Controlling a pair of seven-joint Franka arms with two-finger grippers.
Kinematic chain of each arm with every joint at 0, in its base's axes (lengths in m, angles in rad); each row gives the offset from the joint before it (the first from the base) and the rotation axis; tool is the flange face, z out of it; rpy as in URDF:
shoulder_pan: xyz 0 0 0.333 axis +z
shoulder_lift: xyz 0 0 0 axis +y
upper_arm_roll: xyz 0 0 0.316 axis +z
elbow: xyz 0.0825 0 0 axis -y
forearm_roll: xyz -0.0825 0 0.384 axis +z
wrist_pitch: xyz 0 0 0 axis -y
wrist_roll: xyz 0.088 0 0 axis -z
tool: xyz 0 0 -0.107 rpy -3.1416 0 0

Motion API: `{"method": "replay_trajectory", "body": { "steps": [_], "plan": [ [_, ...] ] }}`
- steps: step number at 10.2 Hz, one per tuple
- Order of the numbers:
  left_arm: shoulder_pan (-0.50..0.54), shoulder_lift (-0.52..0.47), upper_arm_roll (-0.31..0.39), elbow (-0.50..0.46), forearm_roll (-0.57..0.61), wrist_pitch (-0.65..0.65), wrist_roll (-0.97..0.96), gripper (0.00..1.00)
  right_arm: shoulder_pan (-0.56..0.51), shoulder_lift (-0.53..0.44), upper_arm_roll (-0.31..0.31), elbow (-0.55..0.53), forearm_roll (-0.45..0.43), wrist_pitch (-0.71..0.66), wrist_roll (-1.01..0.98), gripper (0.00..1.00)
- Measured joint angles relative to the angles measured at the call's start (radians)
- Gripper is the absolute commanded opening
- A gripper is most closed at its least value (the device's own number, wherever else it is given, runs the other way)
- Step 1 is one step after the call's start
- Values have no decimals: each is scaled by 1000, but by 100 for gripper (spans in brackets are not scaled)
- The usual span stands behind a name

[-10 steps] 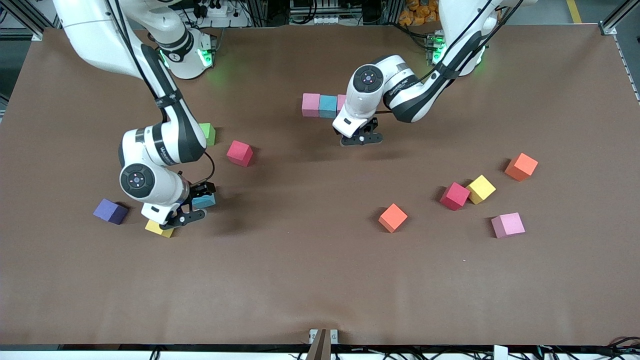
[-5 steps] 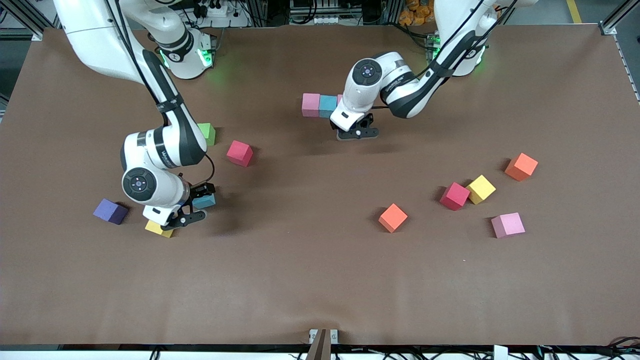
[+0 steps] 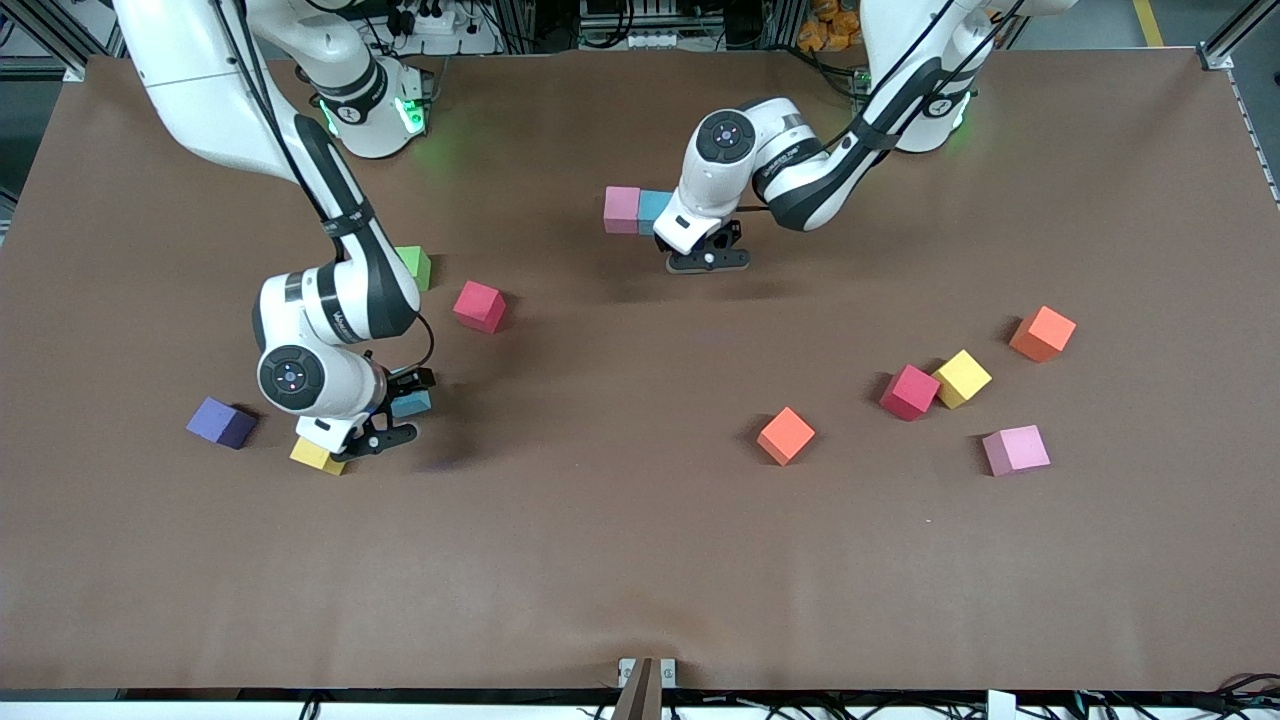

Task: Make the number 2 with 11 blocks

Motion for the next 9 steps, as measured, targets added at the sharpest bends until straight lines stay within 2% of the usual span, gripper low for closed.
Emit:
{"method": "replay_trajectory", "body": {
  "steps": [5,7,9],
  "plan": [
    [-4,4,0,-4,0,-9,0,52,3,22,1,-11,29,36,0,100],
    [-4,4,0,-4,0,-23,0,52,3,25,1,-18,29,46,0,92],
    [-5,4,0,-4,0,-31,0,52,2,25,1,-18,29,47,-1,80]
  ]
}}
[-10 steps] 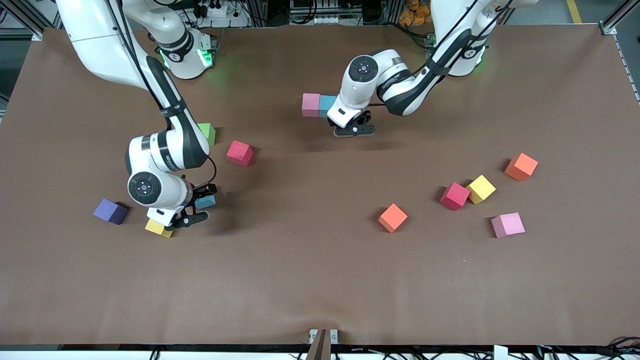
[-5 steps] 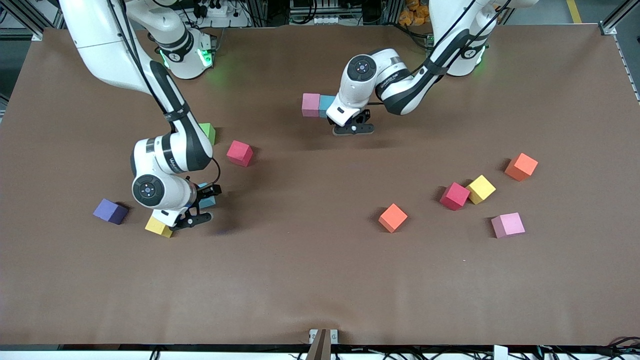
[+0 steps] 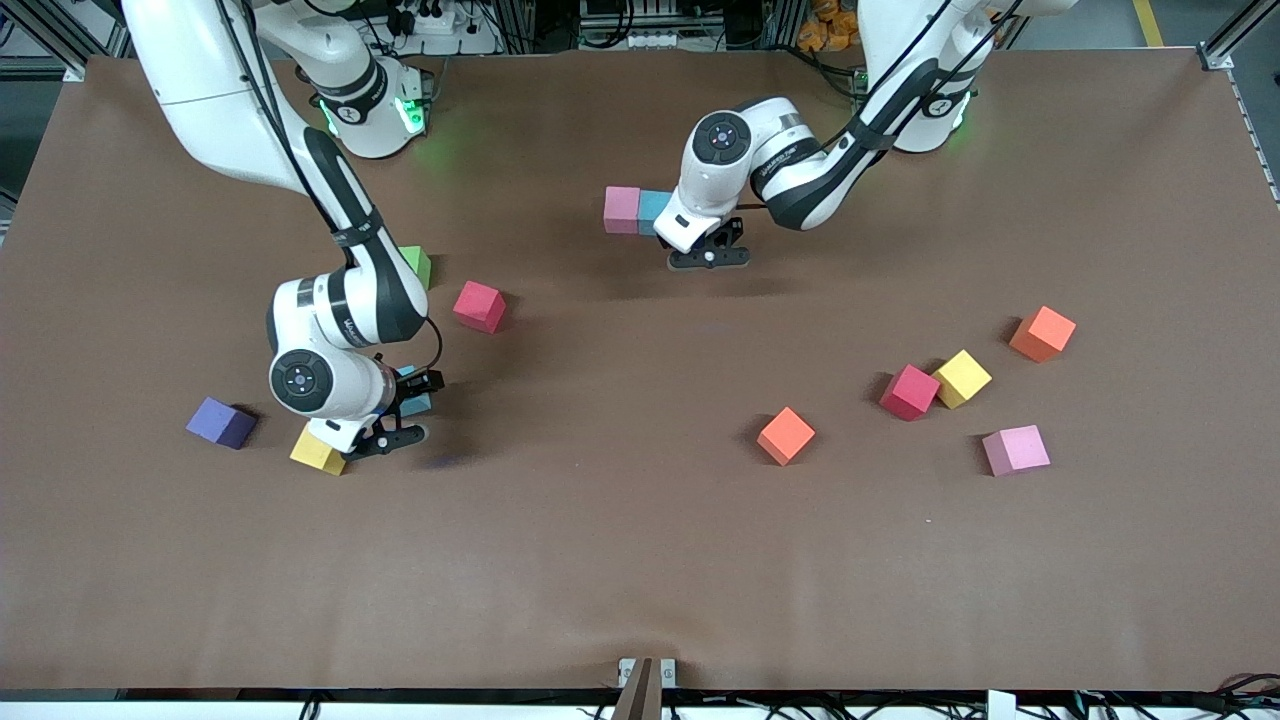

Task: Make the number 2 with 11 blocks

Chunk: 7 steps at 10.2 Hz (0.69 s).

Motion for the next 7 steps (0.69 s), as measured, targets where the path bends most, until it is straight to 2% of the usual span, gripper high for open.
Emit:
{"method": "replay_trajectory", "body": {
  "steps": [1,3,5,7],
  "plan": [
    [0,0,0,0,0,-1,0,52,-1,0,-1,0,0,1,0,76],
    [-1,0,0,2,0,-1,0,52,-3,0,-2,0,0,2,-1,56],
    [-6,0,0,2,0,-1,0,53,-3,-1,-3,0,0,3,-1,51],
    [-11,2,0,2,0,-1,0,54,-3,-2,-3,0,0,3,-1,50]
  ]
}}
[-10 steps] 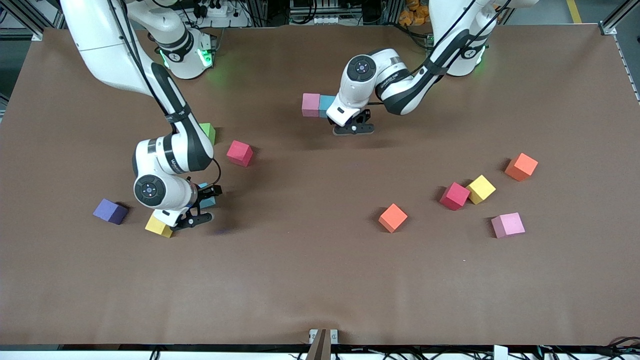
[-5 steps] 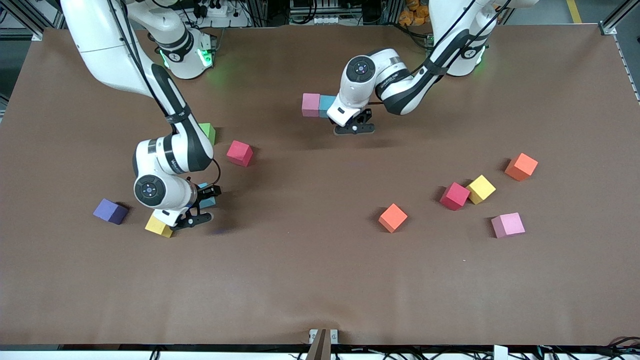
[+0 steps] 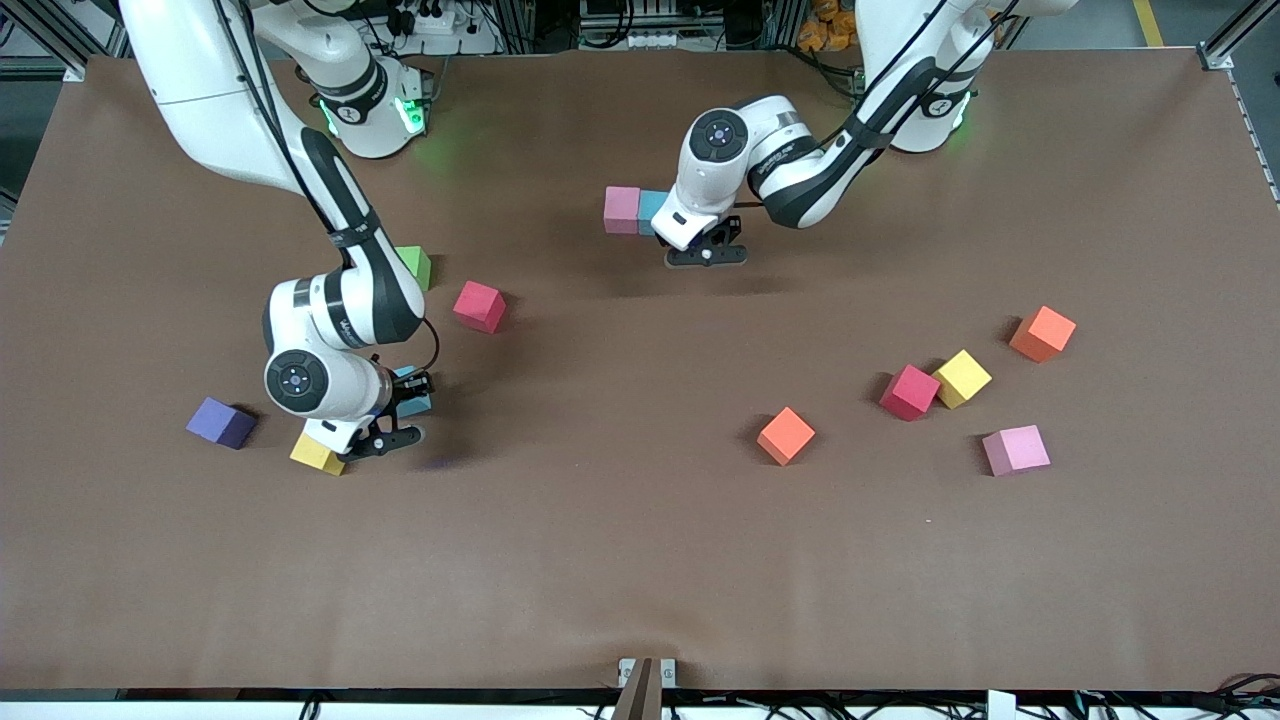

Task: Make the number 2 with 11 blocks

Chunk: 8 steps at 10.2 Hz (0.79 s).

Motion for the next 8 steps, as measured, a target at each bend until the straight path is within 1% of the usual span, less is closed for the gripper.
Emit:
{"method": "replay_trajectory", "body": {
  "steps": [2,8],
  "plan": [
    [-4,6,0,0,0,0,0,54,0,0,0,1,0,2,0,48],
    [-5,8,0,1,16,-19,3,53,0,-17,-1,4,0,8,-1,48]
  ]
}}
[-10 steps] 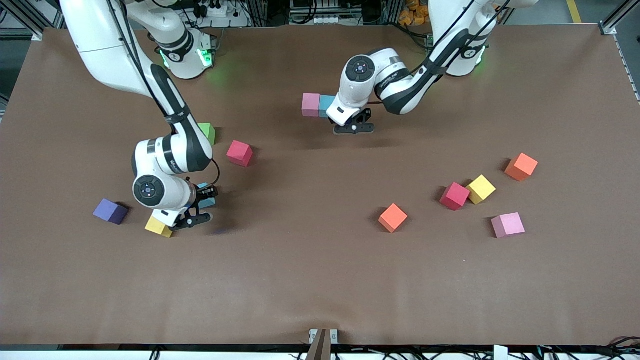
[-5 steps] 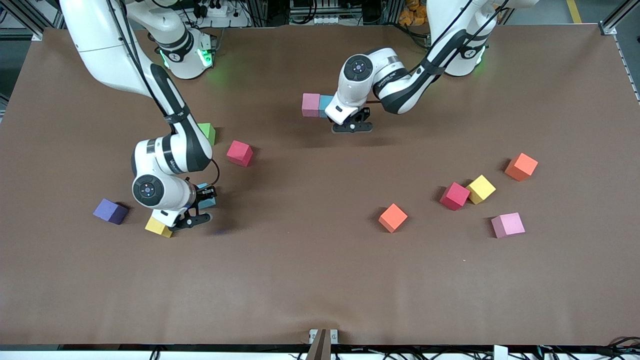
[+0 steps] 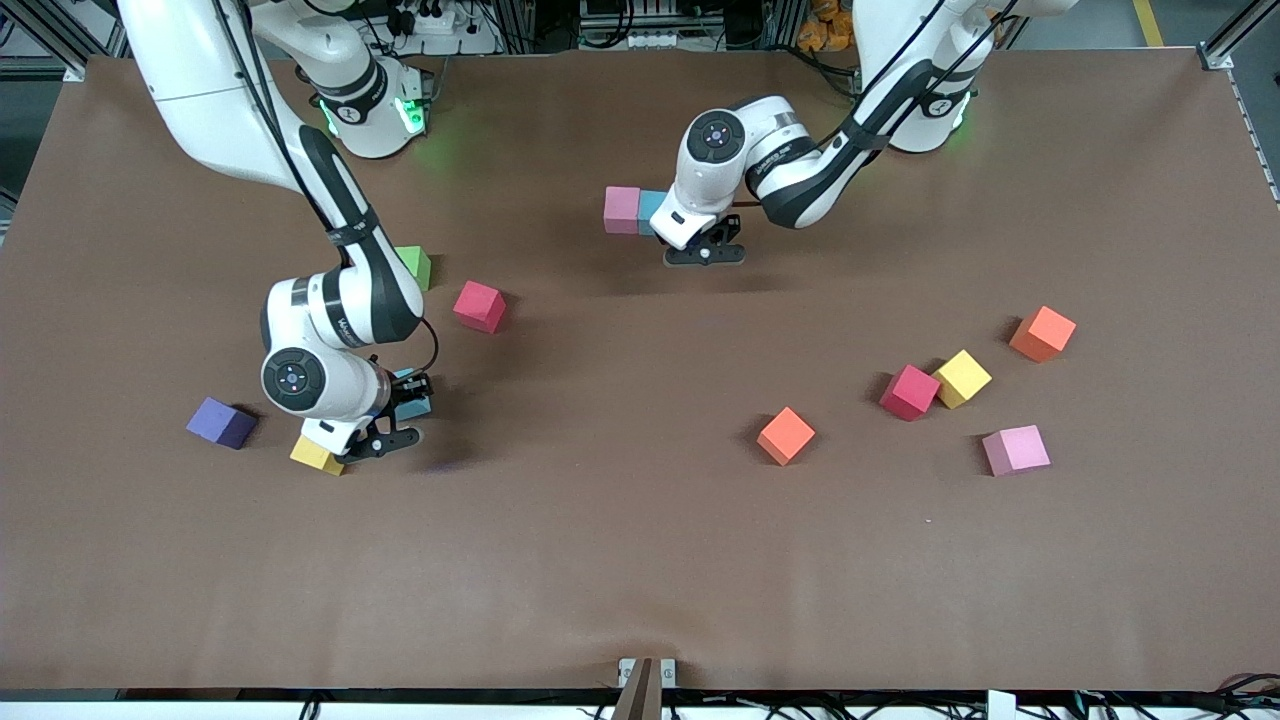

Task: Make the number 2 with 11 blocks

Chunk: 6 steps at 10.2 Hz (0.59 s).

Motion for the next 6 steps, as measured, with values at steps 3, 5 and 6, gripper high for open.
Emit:
{"method": "replay_trajectory", "body": {
  "steps": [3,5,6],
  "plan": [
    [0,0,0,1,7,-4,0,53,-4,-57,-4,-4,0,-14,1,48],
    [0,0,1,10,7,-4,0,53,-5,-110,-7,-17,0,-27,1,48],
    [0,1,1,15,7,-4,0,54,-5,-133,-8,-29,0,-29,1,48]
  ]
}}
